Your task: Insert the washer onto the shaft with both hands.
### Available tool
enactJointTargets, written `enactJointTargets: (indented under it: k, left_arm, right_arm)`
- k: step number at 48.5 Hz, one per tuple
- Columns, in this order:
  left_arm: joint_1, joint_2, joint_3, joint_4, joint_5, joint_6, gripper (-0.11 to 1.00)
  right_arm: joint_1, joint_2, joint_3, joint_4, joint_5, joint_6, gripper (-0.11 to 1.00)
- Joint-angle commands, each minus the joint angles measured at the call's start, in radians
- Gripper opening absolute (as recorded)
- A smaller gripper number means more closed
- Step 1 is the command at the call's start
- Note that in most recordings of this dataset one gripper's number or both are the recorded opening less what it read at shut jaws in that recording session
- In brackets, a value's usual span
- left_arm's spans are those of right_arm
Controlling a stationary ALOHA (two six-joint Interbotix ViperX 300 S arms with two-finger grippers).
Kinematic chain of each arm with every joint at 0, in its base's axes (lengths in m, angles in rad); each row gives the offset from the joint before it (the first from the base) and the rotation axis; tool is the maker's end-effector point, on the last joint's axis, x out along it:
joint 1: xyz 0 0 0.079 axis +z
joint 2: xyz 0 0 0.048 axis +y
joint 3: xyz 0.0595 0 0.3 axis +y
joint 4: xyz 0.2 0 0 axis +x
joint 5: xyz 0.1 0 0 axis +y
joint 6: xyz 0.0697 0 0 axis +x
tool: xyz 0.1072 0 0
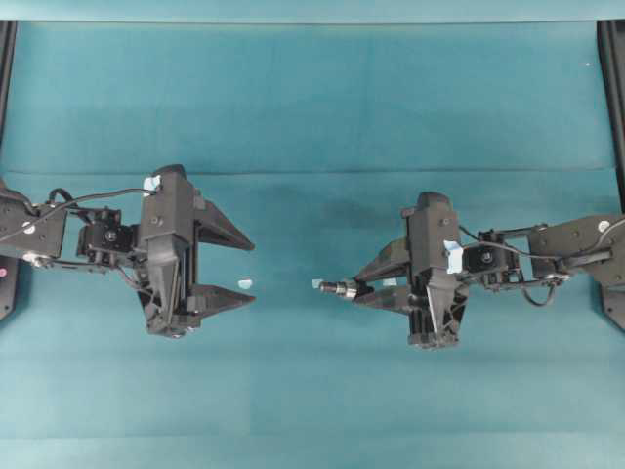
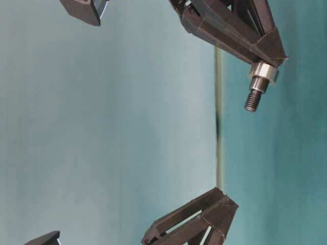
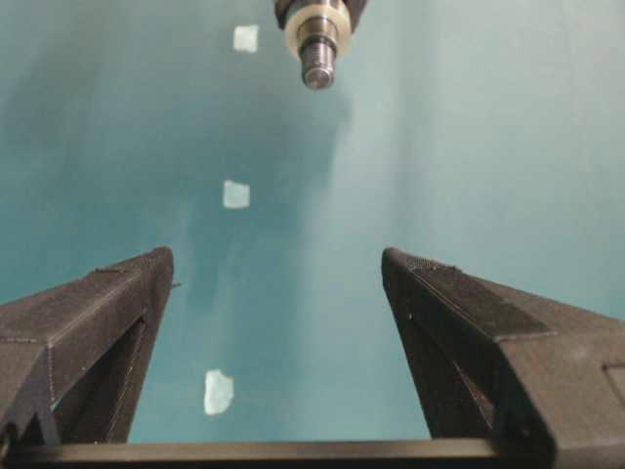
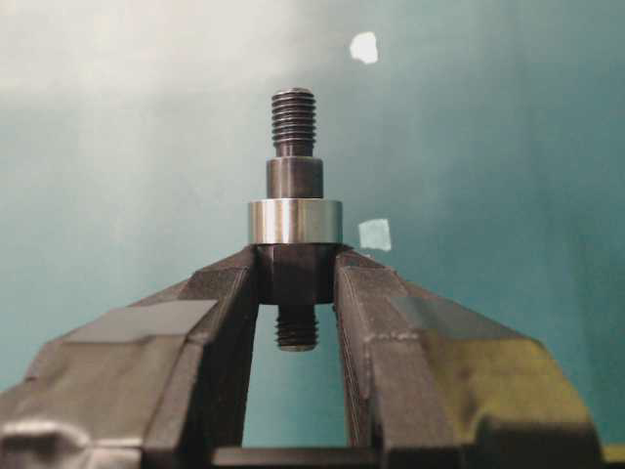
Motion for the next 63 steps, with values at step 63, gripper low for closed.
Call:
enactJointTargets:
  k: [63]
  left_arm:
    - [-0.012,-0.221,0.002,0.0,0.167,0.029,0.92]
  right_arm:
    - [0.003,-0.014,-0.014,0.002,0.009,0.009,0.0]
